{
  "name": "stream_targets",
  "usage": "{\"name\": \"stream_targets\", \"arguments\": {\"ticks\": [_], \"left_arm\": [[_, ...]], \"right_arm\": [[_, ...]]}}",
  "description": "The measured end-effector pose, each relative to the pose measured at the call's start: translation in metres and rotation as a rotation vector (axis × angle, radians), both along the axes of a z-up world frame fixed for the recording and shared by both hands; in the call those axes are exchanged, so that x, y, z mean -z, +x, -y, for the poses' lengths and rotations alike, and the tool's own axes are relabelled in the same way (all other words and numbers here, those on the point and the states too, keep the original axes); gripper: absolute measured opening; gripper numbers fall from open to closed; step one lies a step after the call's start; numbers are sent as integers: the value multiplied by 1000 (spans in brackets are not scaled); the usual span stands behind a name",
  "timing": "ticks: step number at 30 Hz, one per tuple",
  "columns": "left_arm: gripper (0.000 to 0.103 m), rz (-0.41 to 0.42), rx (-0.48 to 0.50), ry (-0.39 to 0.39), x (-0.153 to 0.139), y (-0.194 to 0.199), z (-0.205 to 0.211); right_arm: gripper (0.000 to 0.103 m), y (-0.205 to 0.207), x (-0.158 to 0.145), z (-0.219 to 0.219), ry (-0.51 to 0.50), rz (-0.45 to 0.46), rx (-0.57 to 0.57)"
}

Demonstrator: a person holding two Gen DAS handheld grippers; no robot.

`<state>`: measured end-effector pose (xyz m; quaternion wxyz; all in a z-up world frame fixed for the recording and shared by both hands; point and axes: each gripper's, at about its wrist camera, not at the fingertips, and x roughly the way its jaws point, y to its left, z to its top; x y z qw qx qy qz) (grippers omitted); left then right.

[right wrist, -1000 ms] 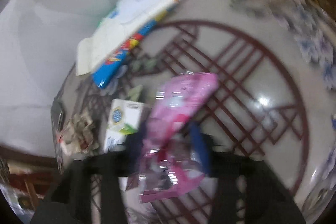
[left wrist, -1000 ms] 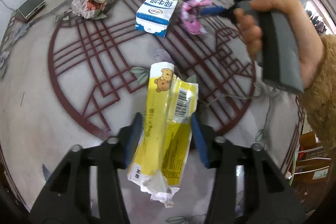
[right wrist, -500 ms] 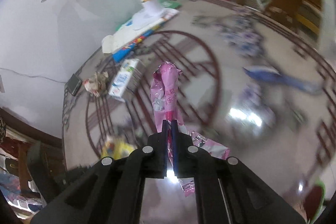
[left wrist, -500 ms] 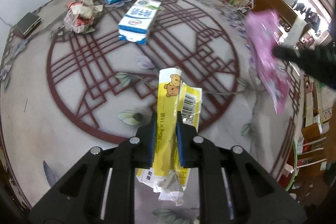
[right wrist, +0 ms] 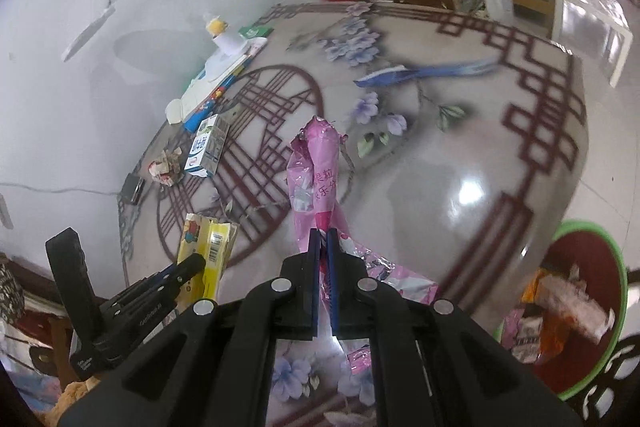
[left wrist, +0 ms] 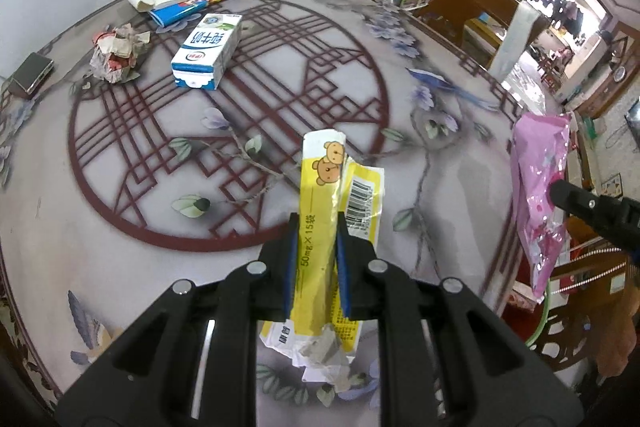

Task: Collect trash
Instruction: 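Carry the yellow package and pink bag over the red bin with both grippers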

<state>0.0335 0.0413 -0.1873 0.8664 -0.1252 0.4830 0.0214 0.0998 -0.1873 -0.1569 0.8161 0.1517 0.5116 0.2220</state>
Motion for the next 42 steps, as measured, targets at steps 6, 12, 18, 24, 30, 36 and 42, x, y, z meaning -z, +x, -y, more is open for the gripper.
{"name": "stream_targets", "arguments": {"ticks": [6, 12, 18, 24, 30, 36, 42], "left_arm": [[16, 22, 17, 7, -8, -6, 5], [16, 36, 43, 13, -13, -5, 15], [16, 54, 71, 19, -21, -2, 31], [16, 74, 105, 8, -29, -1, 51], [16, 82, 117, -12, -30, -10, 80], [16, 101, 146, -6, -36, -17, 121], [16, 118, 208, 7, -47, -18, 177]], "right_arm": [[4, -12, 8, 13, -1, -31, 31], [4, -16, -2, 23, -7, 0, 55], [4, -17, -16, 30, -23, 39, 44], [4, -29, -24, 48, -73, 52, 55], [4, -35, -35, 83, -98, 53, 106], [4, -43, -49, 129, -121, 81, 140], [4, -64, -53, 187, -148, 88, 169]]}}
